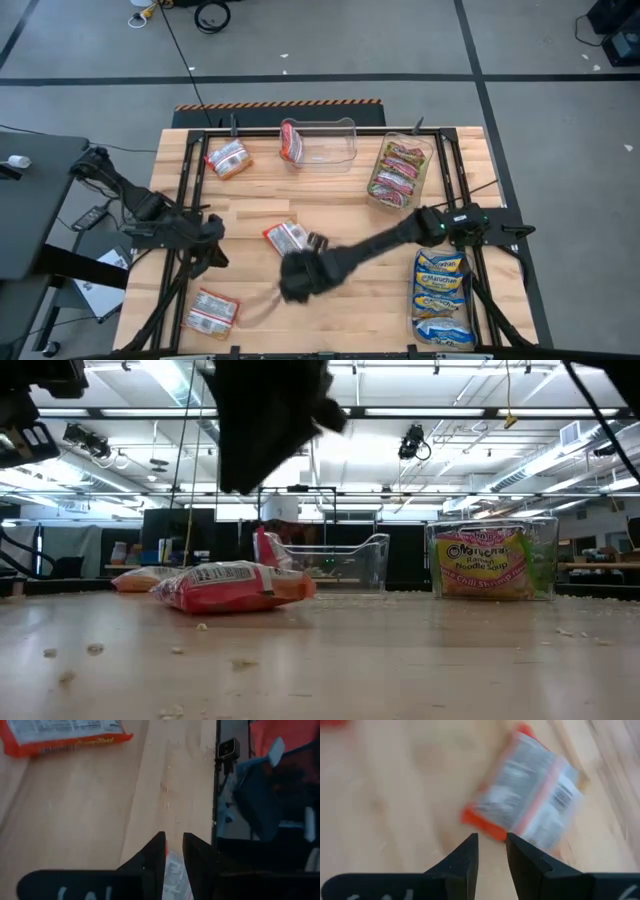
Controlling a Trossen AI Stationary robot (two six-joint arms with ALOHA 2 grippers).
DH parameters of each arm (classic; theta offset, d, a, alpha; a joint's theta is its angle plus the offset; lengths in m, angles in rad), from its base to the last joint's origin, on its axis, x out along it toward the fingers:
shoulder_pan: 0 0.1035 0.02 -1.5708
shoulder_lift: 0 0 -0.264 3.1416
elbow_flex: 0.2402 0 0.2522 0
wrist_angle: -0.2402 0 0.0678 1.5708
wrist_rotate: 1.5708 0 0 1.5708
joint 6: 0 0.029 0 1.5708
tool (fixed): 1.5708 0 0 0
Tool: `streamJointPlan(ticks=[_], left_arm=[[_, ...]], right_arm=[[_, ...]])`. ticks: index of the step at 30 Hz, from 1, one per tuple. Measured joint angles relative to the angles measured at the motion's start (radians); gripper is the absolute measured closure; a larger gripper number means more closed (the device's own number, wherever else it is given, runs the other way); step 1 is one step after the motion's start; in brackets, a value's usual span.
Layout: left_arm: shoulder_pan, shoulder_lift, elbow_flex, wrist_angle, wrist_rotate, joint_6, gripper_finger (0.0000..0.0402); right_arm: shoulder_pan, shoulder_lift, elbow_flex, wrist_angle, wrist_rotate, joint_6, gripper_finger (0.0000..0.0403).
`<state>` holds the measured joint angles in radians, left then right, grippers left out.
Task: Sort Maruchan noodles
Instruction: Put the middle orange noodle pack into the top left transparent bin
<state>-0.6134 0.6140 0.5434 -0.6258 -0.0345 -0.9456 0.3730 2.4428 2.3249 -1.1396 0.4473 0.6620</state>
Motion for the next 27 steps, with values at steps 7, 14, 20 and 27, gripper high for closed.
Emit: streamJointPlan(ticks=[7, 14, 20, 27], left_arm=[[-0.07, 0.0, 0.0, 0.001, -0.142, 0.094, 0.0329], [-0.067, 0.001, 0.0, 0.001, -0.16, 0.085, 0.0329], [-0.064, 0.001, 0.0, 0.0, -0.187, 0.041, 0.0329], [-0.064, 0.001, 0.0, 0.0, -0.195, 0.007, 0.0329]], right_arm=[[0.079, 0.025, -0.021, 0.197, 0.143, -0.285, 0.0272], [0.052, 0.022, -0.168, 0.482, 0.181, -0.381, 0.0194], [0.012, 0.029, -0.312, 0.482, 0.18, -0.395, 0.0157], [-0.015, 0.017, -0.313, 0.204, 0.218, -0.418, 0.0161]])
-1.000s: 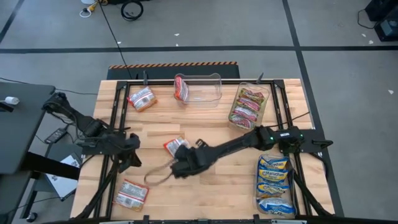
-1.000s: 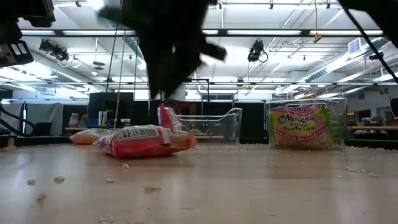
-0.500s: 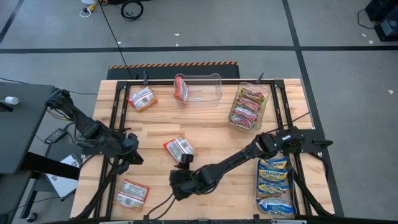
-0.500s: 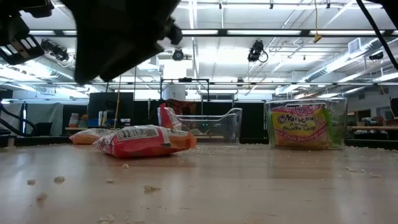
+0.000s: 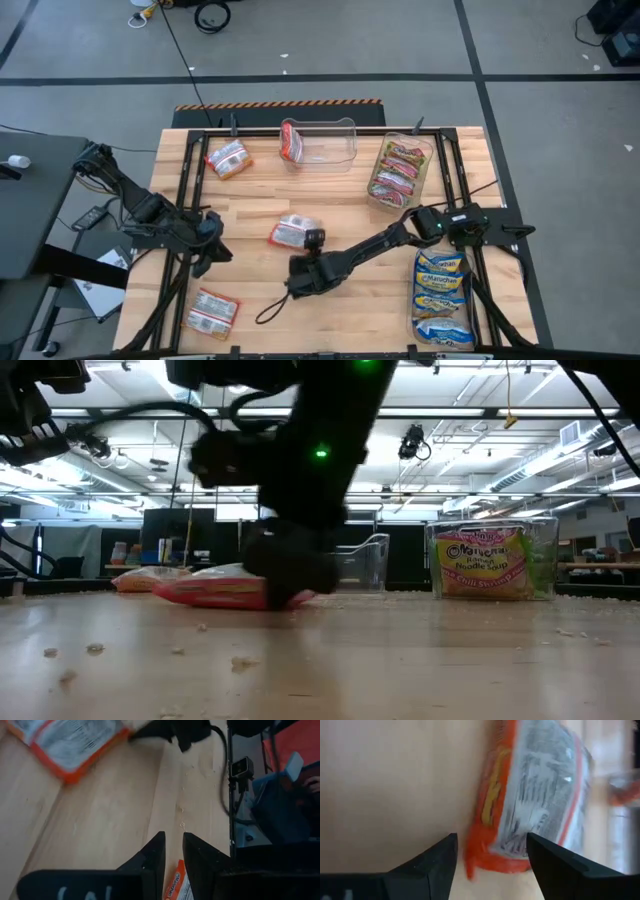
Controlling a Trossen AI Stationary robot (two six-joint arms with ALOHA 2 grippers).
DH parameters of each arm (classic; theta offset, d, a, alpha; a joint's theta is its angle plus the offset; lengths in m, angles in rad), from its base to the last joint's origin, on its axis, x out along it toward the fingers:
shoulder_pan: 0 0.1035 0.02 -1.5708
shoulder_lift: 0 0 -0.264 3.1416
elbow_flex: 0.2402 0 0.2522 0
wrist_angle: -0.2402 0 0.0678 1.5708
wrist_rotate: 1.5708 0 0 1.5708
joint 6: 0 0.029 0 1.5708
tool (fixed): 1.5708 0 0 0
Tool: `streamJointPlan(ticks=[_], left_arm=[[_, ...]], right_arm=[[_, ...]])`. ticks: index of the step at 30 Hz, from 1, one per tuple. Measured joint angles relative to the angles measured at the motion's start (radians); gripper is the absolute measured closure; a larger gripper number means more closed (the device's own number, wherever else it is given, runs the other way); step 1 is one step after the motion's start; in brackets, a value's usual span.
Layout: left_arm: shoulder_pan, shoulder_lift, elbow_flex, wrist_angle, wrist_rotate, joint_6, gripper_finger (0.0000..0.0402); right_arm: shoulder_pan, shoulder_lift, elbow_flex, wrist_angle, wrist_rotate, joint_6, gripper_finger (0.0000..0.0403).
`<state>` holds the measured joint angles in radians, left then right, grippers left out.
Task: Sort Maruchan noodles
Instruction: Put the middle orange noodle pack into the top left transparent bin
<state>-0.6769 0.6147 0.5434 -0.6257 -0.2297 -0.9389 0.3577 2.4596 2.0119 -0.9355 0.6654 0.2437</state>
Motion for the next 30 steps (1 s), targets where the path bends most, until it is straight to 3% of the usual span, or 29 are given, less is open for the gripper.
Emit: streamJointPlan(ticks=[4, 10, 15, 25, 30], left_arm=[[0.0, 0.0, 0.0, 0.004, -0.035, -0.027, 0.0329], [0.0, 0.0, 0.0, 0.005, -0.126, -0.034, 0.0329], [0.0, 0.0, 0.0, 0.005, -0.138, -0.046, 0.0329], [0.0, 0.0, 0.0, 0.019, -0.22, -0.045, 0.0329], [0.0, 0.0, -0.001, 0.036, -0.222, -0.047, 0.0329]], right_arm=[[-0.004, -0.032, -0.001, -0.063, 0.015, -0.025, 0.0162], [-0.007, -0.043, -0.005, 0.104, -0.007, -0.187, 0.0162], [-0.044, -0.04, -0.068, 0.193, 0.022, -0.239, 0.0162], [-0.094, -0.041, -0.102, 0.183, 0.048, -0.245, 0.0167], [-0.128, -0.041, -0.102, 0.204, 0.003, -0.233, 0.02]])
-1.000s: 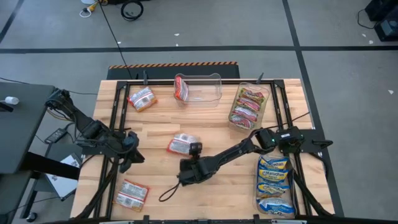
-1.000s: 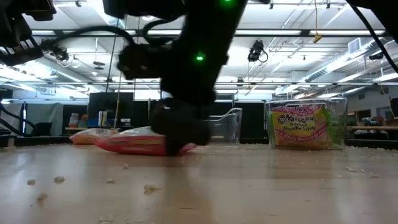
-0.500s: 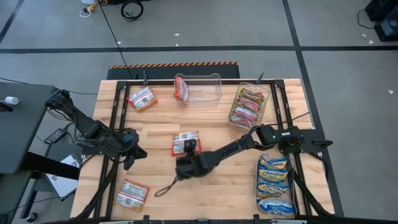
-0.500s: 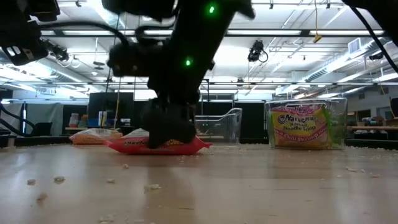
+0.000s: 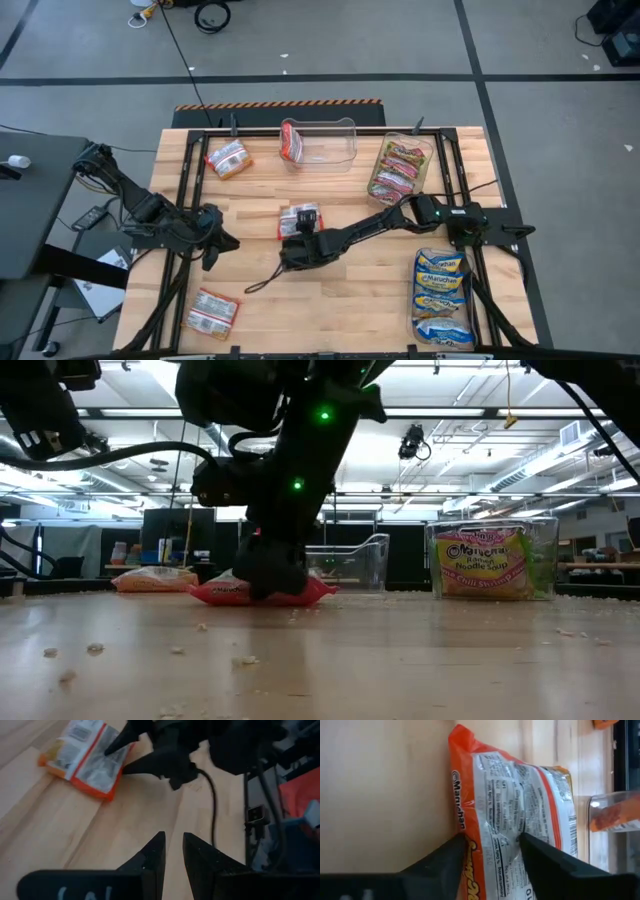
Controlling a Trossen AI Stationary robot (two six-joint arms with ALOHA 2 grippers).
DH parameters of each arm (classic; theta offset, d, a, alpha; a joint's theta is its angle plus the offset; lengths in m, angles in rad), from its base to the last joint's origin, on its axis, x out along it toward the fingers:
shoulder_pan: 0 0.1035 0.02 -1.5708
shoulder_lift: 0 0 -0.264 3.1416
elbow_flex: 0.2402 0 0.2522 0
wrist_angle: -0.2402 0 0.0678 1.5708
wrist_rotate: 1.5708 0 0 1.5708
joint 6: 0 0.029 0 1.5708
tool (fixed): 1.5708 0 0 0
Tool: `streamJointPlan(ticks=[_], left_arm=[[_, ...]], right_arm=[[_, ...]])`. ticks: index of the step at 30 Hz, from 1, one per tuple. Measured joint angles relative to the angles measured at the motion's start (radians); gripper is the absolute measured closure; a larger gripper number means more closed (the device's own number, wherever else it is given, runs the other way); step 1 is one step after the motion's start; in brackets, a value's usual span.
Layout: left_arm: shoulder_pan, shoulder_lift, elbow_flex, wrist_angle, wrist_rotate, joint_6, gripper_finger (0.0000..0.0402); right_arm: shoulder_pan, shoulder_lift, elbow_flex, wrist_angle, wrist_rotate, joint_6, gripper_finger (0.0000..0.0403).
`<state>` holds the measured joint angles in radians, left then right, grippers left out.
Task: Sort Maruchan noodles
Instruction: Put the middle orange noodle pack into the top left transparent bin
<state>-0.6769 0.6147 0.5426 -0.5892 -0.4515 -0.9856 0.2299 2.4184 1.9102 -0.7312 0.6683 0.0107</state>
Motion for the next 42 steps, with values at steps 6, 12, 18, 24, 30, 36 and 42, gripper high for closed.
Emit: streamJointPlan(ticks=[6, 12, 18, 24, 30, 36, 42], left_arm=[[0.0, 0.0, 0.0, 0.14, -0.07, -0.013, 0.0329], [-0.002, 0.0, 0.0, 0.173, 0.053, 0.002, 0.0329], [-0.001, 0.001, 0.0, 0.213, 0.205, -0.005, 0.0329], [-0.047, 0.018, 0.001, 0.442, 0.283, 0.093, 0.0329], [-0.079, 0.033, 0.0, 0.492, 0.199, 0.185, 0.0329], [-0.057, 0.027, 0.007, 0.523, 0.246, 0.137, 0.0329], [-0.044, 0.027, 0.208, 0.437, 0.332, 0.285, 0.0329]], right_arm=[[-0.044, -0.002, 0.014, 0.016, -0.03, 0.106, 0.0294], [-0.064, 0.002, 0.181, -0.074, -0.145, 0.264, 0.0387], [-0.09, -0.022, 0.445, -0.232, -0.18, 0.47, 0.0388], [-0.272, -0.235, 0.312, -0.214, -0.222, 0.748, 0.0388], [-0.485, -0.275, 0.302, -0.186, -0.27, 0.847, 0.0388], [-0.625, -0.199, 0.302, -0.135, -0.389, 0.944, 0.0388], [-0.639, -0.092, 0.301, -0.096, -0.468, 0.995, 0.0388]])
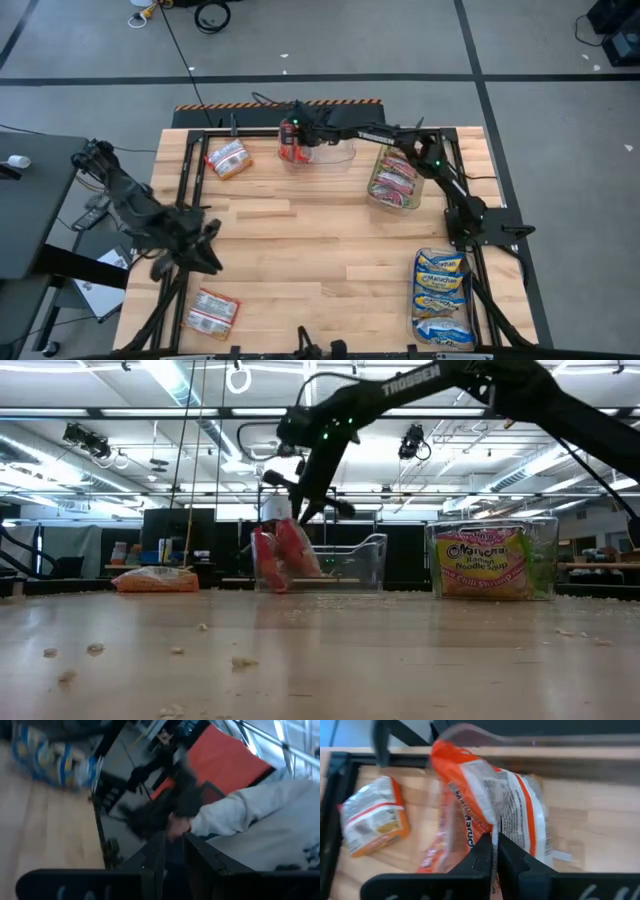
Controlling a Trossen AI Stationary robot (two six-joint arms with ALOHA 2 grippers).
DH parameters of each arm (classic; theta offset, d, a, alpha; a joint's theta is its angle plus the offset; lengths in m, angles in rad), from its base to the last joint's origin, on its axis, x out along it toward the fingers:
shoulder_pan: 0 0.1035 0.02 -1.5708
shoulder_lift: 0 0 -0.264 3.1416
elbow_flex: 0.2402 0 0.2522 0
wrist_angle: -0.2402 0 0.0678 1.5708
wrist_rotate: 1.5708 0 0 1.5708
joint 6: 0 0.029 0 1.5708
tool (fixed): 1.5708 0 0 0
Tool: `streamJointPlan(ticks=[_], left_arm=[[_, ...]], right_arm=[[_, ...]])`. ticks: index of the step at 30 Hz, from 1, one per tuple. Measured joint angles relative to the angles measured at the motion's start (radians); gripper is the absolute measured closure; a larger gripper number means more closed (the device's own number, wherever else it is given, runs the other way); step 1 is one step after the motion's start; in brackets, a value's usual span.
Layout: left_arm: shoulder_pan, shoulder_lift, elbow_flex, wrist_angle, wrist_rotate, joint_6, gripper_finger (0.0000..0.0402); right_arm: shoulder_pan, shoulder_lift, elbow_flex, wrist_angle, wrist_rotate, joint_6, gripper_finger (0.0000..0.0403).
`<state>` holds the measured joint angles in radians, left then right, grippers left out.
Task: Sort Maruchan noodles
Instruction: Put the middle orange noodle pack into the top left transparent bin, then put the bottom orange noodle pack into the top left transparent bin
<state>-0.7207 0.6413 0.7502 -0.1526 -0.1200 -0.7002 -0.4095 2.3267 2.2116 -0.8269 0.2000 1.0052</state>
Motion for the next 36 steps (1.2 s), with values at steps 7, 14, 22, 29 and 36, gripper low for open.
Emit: streamJointPlan(ticks=[7, 14, 22, 29, 36], left_arm=[[0.0, -0.001, 0.194, -0.31, -0.217, 0.157, 0.0329], [0.0, 0.0, 0.225, -0.425, -0.327, 0.162, 0.0329], [-0.001, 0.0, 0.225, -0.49, -0.328, 0.08, 0.0329], [-0.075, 0.051, 0.167, -0.657, -0.21, -0.255, 0.0329], [-0.24, 0.182, 0.044, -0.633, -0.053, -0.512, 0.0329]], right_arm=[[0.0, 0.076, 0.0, 0.046, -0.018, 0.056, 0.037], [0.0, 0.073, 0.0, 0.06, -0.014, -0.01, 0.0311], [-0.005, 0.069, 0.051, 0.057, -0.032, -0.034, 0.0307], [0.053, 0.003, 0.129, 0.028, 0.099, -0.125, 0.0306], [0.228, -0.14, 0.13, -0.026, 0.26, -0.255, 0.0306]])
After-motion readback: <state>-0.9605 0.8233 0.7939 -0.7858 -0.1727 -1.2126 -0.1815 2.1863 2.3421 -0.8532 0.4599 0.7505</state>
